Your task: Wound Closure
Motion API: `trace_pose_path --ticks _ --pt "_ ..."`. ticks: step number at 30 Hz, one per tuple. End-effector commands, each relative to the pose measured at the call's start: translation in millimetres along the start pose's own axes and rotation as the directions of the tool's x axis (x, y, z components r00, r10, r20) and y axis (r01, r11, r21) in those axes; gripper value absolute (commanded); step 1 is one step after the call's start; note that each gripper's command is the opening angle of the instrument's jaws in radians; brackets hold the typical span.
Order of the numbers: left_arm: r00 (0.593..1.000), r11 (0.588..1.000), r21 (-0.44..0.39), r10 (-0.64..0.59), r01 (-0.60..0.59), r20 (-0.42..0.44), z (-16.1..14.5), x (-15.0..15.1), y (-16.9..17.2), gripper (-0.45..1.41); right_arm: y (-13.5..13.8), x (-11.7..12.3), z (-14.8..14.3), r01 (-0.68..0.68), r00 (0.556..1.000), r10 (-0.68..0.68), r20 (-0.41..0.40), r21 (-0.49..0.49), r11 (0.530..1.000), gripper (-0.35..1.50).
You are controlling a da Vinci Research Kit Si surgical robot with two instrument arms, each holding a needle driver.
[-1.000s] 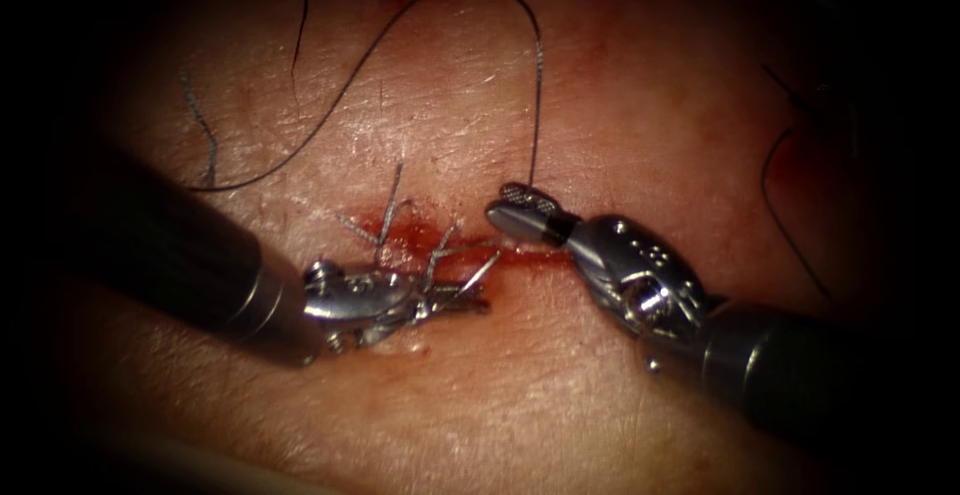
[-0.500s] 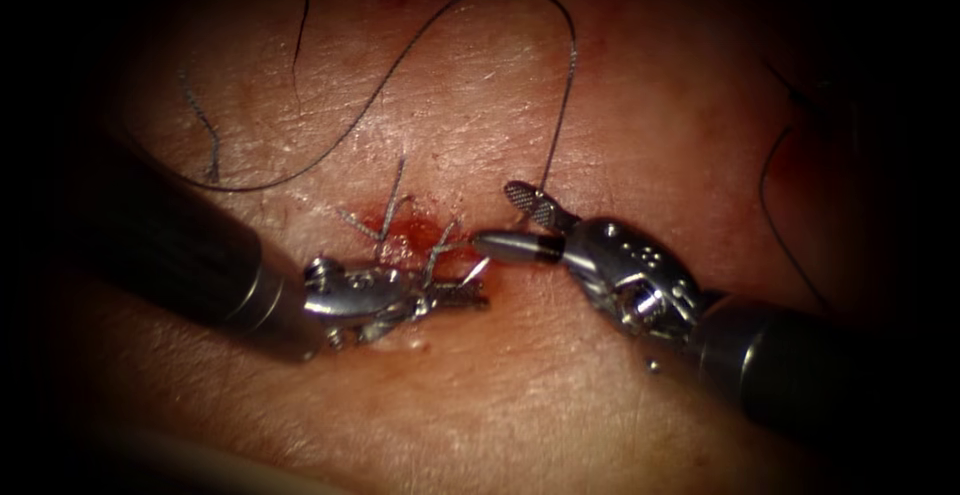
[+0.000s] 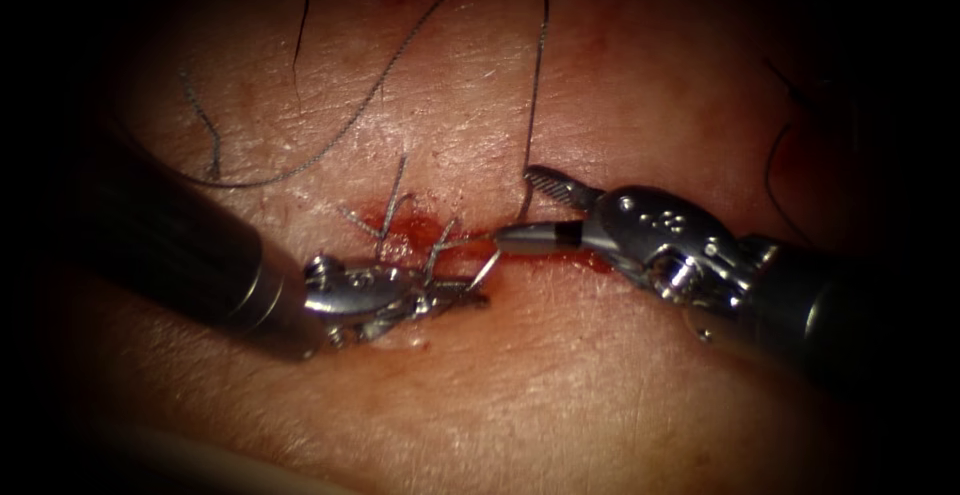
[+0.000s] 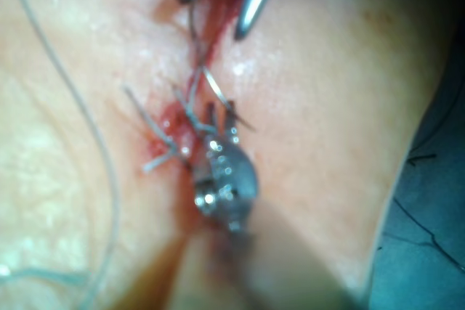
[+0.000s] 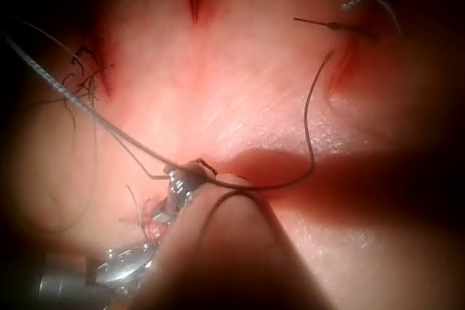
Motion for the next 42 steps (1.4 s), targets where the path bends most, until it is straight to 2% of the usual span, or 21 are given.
trace_pose_path --ticks 1,5,7,11,12,13,19,24,34,42 --pt "1.0 1.0 -0.001 -0.002 0.002 0.004 0.4 -1.1 0.2 0.27 -0.3 0.3 1.4 0.011 1.0 -0.011 -0.009 -0.001 1.0 1.48" --pt "1.0 1.0 -0.001 -0.001 0.001 0.004 0.3 -1.1 0.2 0.27 -0.1 0.8 1.8 0.059 0.998 -0.059 -0.008 -0.002 0.998 1.41" --pt "1.0 1.0 -0.001 -0.001 0.001 0.004 0.3 -1.1 0.2 0.27 0.0 0.8 1.8 0.064 0.998 -0.064 -0.008 -0.002 0.998 1.31" --pt "1.0 1.0 -0.002 -0.001 0.001 0.004 0.3 -1.1 0.2 0.27 0.2 0.5 1.6 0.084 0.996 -0.084 -0.006 -0.003 0.996 0.93" --pt "1.0 1.0 -0.002 -0.001 0.001 0.004 0.3 -1.1 0.2 0.27 0.2 0.5 1.5 0.09 0.996 -0.09 -0.009 -0.003 0.996 0.74" --pt "1.0 1.0 -0.002 -0.001 0.001 0.004 0.3 -1.1 0.2 0.27 0.5 0.4 1.4 0.09 0.996 -0.09 -0.009 0.02 0.996 -0.35" --pt "1.0 1.0 -0.002 -0.001 0.001 0.004 0.2 -1.1 0.2 0.27 1.4 0.1 1.6 0.093 0.995 -0.094 0.022 0.036 0.995 -0.35" --pt "1.0 1.0 -0.002 -0.001 0.001 0.004 0.2 -1.1 0.2 0.27 1.0 -1.1 2.0 0.109 0.993 -0.112 0.035 0.075 0.991 -0.35" --pt "1.0 1.0 -0.001 -0.001 0.001 0.004 0.3 -1.1 0.2 0.27 0.3 -5.3 3.2 -0.053 0.997 0.044 0.061 0.155 0.986 -0.35" --pt "1.0 1.0 -0.001 0.016 -0.016 0.004 0.3 -1.1 0.3 0.24 -1.2 -5.7 2.8 -0.089 0.993 0.072 0.095 0.183 0.979 -0.35"
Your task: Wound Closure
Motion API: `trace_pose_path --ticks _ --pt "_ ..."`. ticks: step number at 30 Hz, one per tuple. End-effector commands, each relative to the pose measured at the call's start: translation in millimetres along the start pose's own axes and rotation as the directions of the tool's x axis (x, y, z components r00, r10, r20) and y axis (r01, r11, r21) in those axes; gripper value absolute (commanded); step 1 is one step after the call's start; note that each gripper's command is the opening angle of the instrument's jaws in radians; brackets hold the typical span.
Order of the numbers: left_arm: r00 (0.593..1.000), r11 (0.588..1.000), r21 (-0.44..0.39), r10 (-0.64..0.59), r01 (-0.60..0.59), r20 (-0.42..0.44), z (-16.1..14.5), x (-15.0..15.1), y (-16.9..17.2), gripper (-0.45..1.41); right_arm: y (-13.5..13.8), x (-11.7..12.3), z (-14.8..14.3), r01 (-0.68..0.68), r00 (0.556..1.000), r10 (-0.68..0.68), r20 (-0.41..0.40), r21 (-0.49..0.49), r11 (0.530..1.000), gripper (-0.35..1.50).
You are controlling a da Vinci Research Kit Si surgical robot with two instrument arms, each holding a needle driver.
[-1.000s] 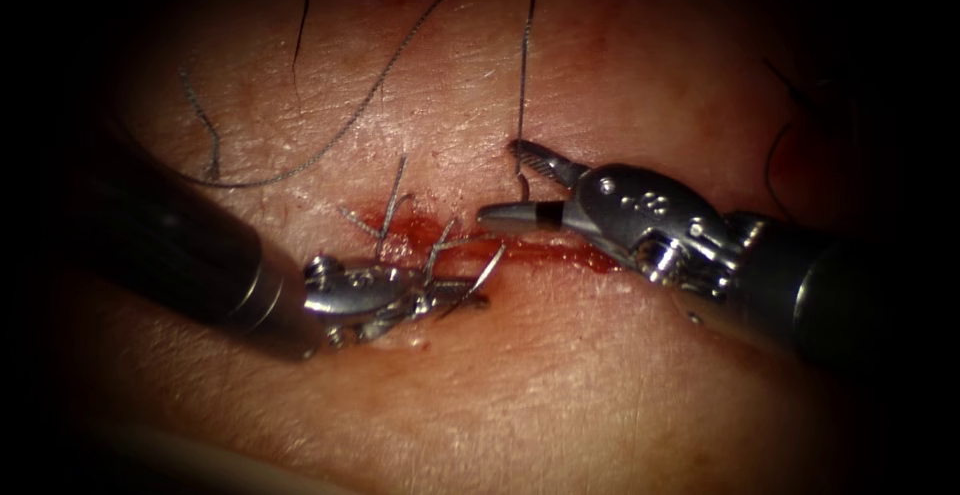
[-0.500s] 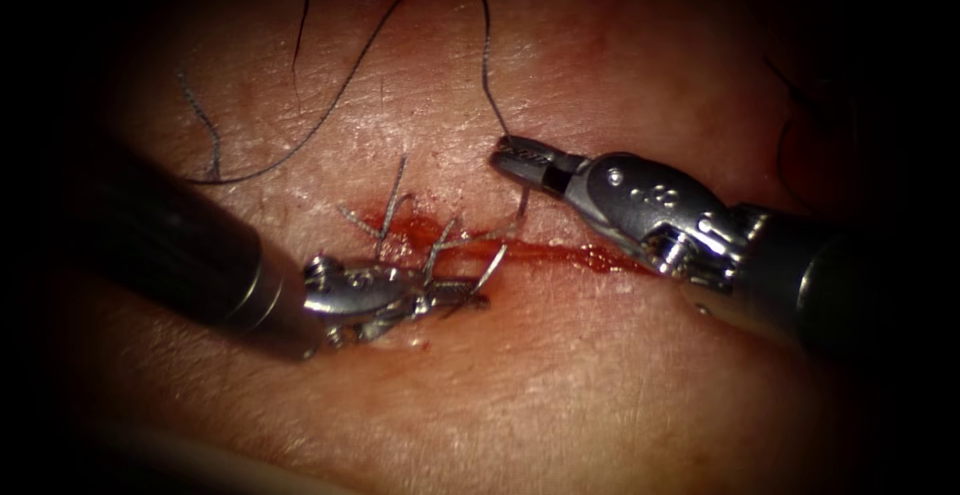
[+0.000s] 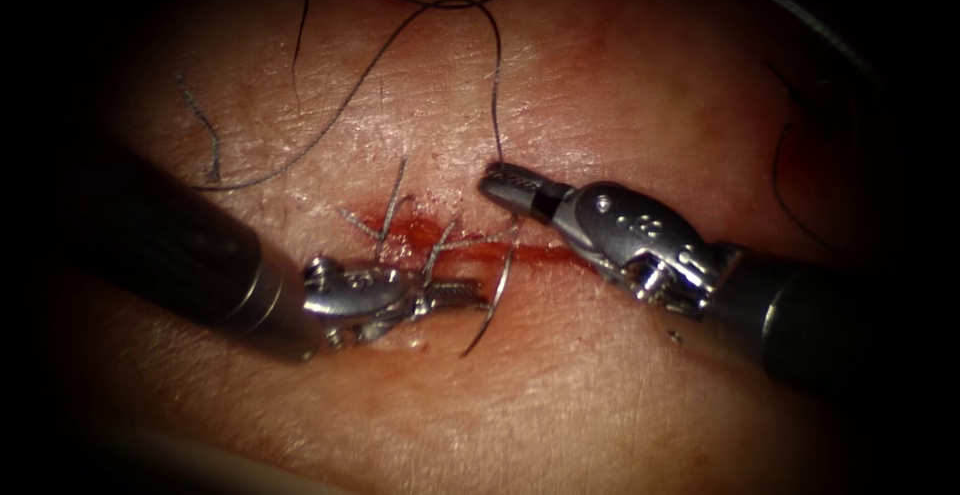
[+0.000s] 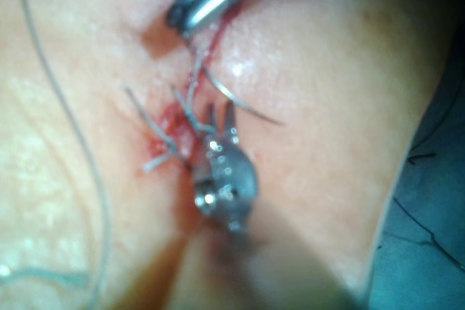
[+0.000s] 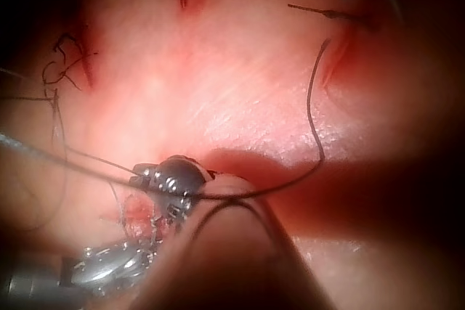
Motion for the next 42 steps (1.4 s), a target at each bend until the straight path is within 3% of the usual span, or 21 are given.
trace_pose_path --ticks 1,2,3,5,7,8,10,12,17,26,42 --pt "1.0 1.0 -0.003 0.015 -0.015 0.003 0.3 -1.1 0.2 0.19 -0.4 0.1 0.8 -0.003 1.0 0.003 -0.011 0.006 1.0 -0.35" --pt "1.0 1.0 -0.003 0.027 -0.027 0.004 0.3 -1.1 0.3 0.14 -0.2 0.4 0.8 -0.004 1.0 0.005 -0.02 0.003 1.0 -0.35" --pt "0.999 0.999 -0.004 0.038 -0.038 0.004 0.3 -1.1 0.4 0.12 0.0 0.6 0.8 -0.006 1.0 0.006 -0.031 -0.009 1.0 -0.21" --pt "0.989 0.989 -0.009 0.146 -0.146 -0.004 0.1 -1.0 0.7 0.07 0.7 1.7 0.3 -0.024 0.998 0.02 -0.051 -0.078 0.997 1.06" --pt "0.972 0.972 -0.011 0.235 -0.235 -0.02 0.0 -0.9 1.1 0.17 1.3 2.6 -0.4 -0.035 0.998 0.03 -0.055 -0.098 0.995 1.26" --pt "0.95 0.95 -0.009 0.312 -0.312 -0.036 0.0 -1.0 1.4 0.31 1.5 2.9 -0.9 -0.04 0.997 0.033 -0.064 -0.097 0.994 1.3" --pt "0.904 0.906 0.0 0.423 -0.423 -0.062 0.0 -1.1 1.9 0.36 1.8 3.6 -2.1 -0.048 0.995 0.039 -0.088 -0.094 0.994 1.3" --pt "0.826 0.831 0.025 0.555 -0.556 -0.097 0.1 -1.5 2.9 0.53 2.1 4.2 -4.2 -0.056 0.994 0.047 -0.1 -0.092 0.994 1.3" --pt "0.791 0.8 0.014 0.596 -0.6 -0.139 -0.1 -2.4 4.4 0.85 2.2 4.5 -7.2 -0.059 0.992 0.047 -0.114 -0.103 0.993 1.3" --pt "0.72 0.741 0.037 0.662 -0.67 -0.209 0.5 -1.2 7.0 0.85 2.1 2.4 -8.2 -0.042 0.993 0.03 -0.114 -0.104 0.994 1.3" --pt "0.658 0.706 0.131 0.7 -0.696 -0.279 -2.4 2.7 8.9 0.71 1.5 -0.5 -6.6 -0.033 0.992 0.019 -0.123 -0.116 0.993 1.28"
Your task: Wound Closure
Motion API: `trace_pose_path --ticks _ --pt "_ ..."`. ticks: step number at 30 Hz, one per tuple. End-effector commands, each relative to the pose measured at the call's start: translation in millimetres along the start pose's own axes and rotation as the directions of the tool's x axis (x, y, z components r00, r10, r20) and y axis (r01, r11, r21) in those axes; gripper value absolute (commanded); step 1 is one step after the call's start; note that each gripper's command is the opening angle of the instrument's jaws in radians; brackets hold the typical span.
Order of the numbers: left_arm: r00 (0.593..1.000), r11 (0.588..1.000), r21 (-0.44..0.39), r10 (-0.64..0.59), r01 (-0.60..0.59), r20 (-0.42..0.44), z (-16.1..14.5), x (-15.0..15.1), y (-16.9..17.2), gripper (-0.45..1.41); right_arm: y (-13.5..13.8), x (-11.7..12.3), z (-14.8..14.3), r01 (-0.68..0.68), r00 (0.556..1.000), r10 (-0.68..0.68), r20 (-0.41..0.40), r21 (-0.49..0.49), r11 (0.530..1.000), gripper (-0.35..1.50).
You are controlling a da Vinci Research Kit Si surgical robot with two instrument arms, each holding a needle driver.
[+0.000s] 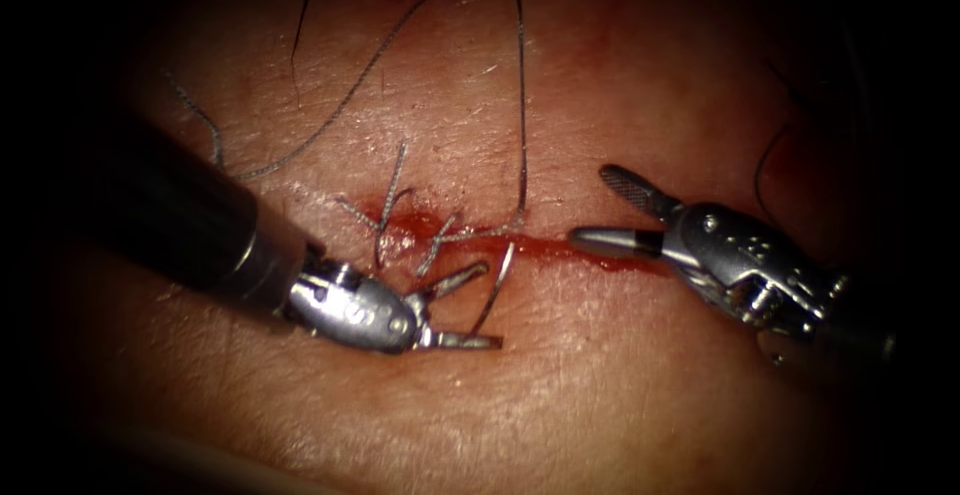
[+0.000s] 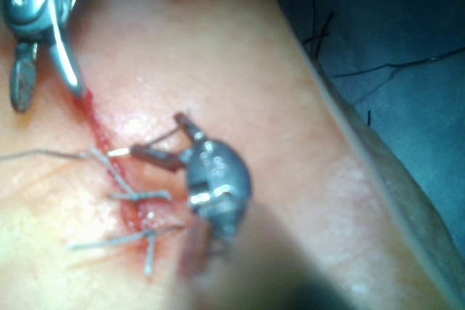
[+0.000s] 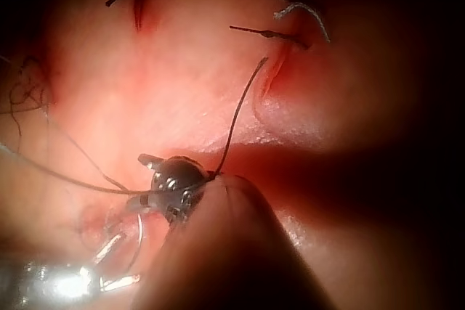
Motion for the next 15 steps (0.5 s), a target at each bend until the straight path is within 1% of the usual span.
trace_pose_path --ticks 1,6,10,11,13,14,15 --pt "1.0 1.0 0.001 -0.002 0.002 0.0 0.1 -0.3 0.8 0.69 -0.4 -0.7 1.1 -0.004 1.0 0.004 -0.001 0.003 1.0 1.28" --pt "1.0 1.0 0.008 0.005 -0.005 0.001 0.6 0.3 1.0 0.69 -0.8 -1.2 1.7 -0.006 1.0 0.006 0.0 0.006 1.0 1.28" --pt "1.0 1.0 0.011 0.015 -0.015 0.002 0.8 -0.2 1.1 0.61 -1.3 -1.5 2.1 -0.01 1.0 0.01 -0.002 0.011 1.0 1.28" --pt "1.0 1.0 0.012 0.016 -0.016 0.004 0.7 -0.3 1.1 0.56 -1.3 -1.5 2.2 -0.01 1.0 0.01 -0.002 0.01 1.0 1.28" --pt "1.0 1.0 0.018 0.017 -0.017 0.008 0.4 -0.6 0.9 0.28 -1.3 -1.5 2.2 -0.01 1.0 0.01 -0.002 0.01 1.0 1.28" --pt "1.0 1.0 0.018 0.017 -0.017 0.008 0.3 -0.6 0.8 0.21 -1.3 -1.5 2.2 -0.01 1.0 0.01 -0.002 0.01 1.0 1.28" --pt "1.0 1.0 0.022 0.017 -0.017 0.007 0.3 -0.7 0.7 0.04 -1.3 -1.5 2.2 -0.01 1.0 0.01 -0.002 0.01 1.0 1.28"
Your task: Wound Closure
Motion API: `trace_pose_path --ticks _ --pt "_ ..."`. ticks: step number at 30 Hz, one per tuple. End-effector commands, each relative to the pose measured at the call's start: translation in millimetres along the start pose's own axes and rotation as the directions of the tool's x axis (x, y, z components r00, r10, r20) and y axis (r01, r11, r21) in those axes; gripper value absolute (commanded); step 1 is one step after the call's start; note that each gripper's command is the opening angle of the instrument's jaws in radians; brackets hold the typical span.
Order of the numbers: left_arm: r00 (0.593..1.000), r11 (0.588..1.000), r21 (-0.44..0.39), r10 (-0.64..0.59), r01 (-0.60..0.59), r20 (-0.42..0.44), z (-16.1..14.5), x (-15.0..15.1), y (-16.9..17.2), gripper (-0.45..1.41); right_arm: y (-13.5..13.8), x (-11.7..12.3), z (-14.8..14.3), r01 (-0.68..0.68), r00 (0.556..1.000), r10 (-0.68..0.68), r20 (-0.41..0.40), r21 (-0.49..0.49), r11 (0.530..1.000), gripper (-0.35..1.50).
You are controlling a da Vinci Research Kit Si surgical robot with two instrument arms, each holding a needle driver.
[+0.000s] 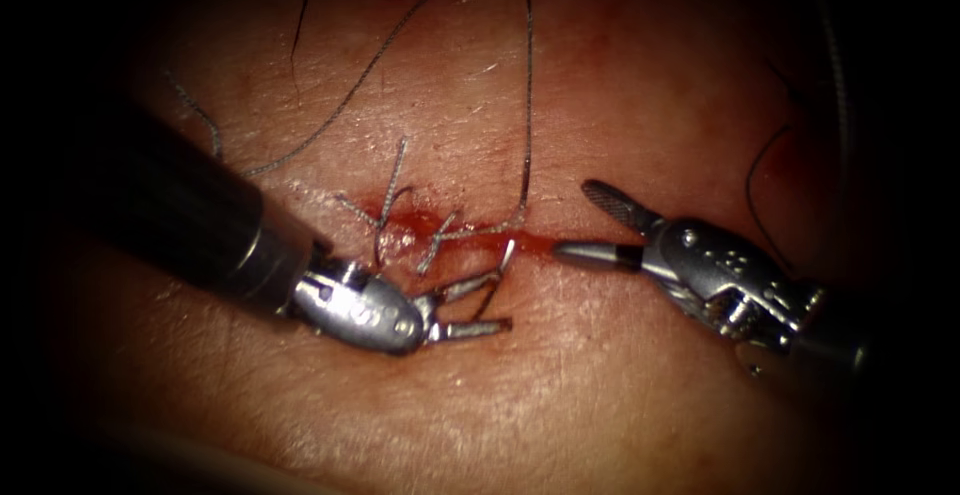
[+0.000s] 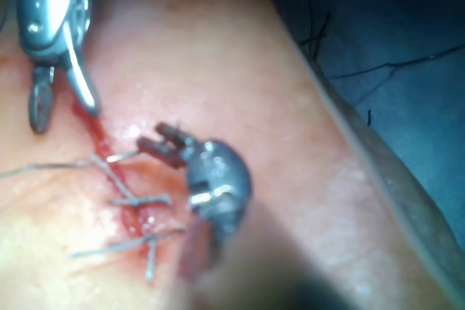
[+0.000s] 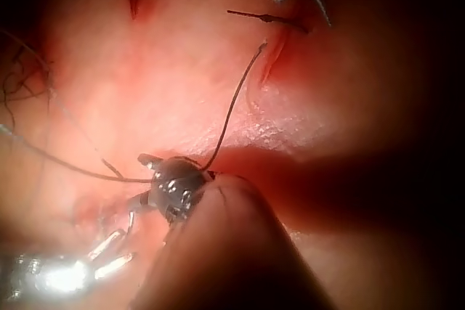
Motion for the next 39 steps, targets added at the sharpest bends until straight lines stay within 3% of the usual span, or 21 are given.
trace_pose_path --ticks 1,2,4,12,18,23,27,32,37,39 --pt "1.0 1.0 0.005 0.003 -0.003 0.008 0.0 -0.6 0.6 -0.01 -0.5 -0.4 0.9 -0.002 1.0 0.002 -0.001 0.005 1.0 1.28" --pt "1.0 1.0 0.009 0.003 -0.003 0.015 0.0 -0.6 0.6 -0.08 -0.5 -0.4 0.9 -0.002 1.0 0.002 -0.001 0.005 1.0 1.28" --pt "0.999 1.0 0.013 -0.017 0.016 0.037 0.3 -0.7 0.3 -0.43 -0.8 -0.4 0.7 -0.008 1.0 0.008 -0.001 0.005 1.0 1.26" --pt "0.994 0.996 -0.028 -0.077 0.08 0.079 2.3 0.6 0.8 -0.45 -1.1 -0.3 0.3 -0.008 1.0 0.008 -0.001 0.008 1.0 1.26" --pt "0.967 0.963 -0.102 -0.244 0.251 0.077 0.3 3.9 1.7 -0.45 -1.5 -0.4 -0.2 -0.026 1.0 0.026 -0.004 0.022 0.999 1.26" --pt "0.904 0.878 -0.23 -0.385 0.421 0.185 -2.0 6.4 1.2 -0.45 -2.3 -0.2 -1.2 -0.039 0.999 0.039 -0.003 0.052 0.998 1.25" --pt "0.859 0.798 -0.323 -0.443 0.509 0.258 -4.1 7.9 2.8 -0.45 -3.0 0.5 -2.2 -0.104 0.994 0.106 -0.014 0.1 0.99 1.21" --pt "0.846 0.746 -0.404 -0.429 0.529 0.316 -5.7 10.0 4.6 -0.45 -3.6 1.7 -3.1 -0.165 0.986 0.168 -0.013 0.151 0.975 1.18" --pt "0.847 0.777 -0.349 -0.43 0.523 0.313 -6.5 12.1 3.7 -0.45 -3.9 2.9 -4.1 -0.173 0.984 0.178 -0.016 0.171 0.97 1.16" --pt "0.877 0.842 -0.272 -0.399 0.466 0.267 -7.3 13.8 1.6 -0.45 -4.3 3.2 -4.7 -0.203 0.978 0.208 -0.01 0.177 0.963 1.11"
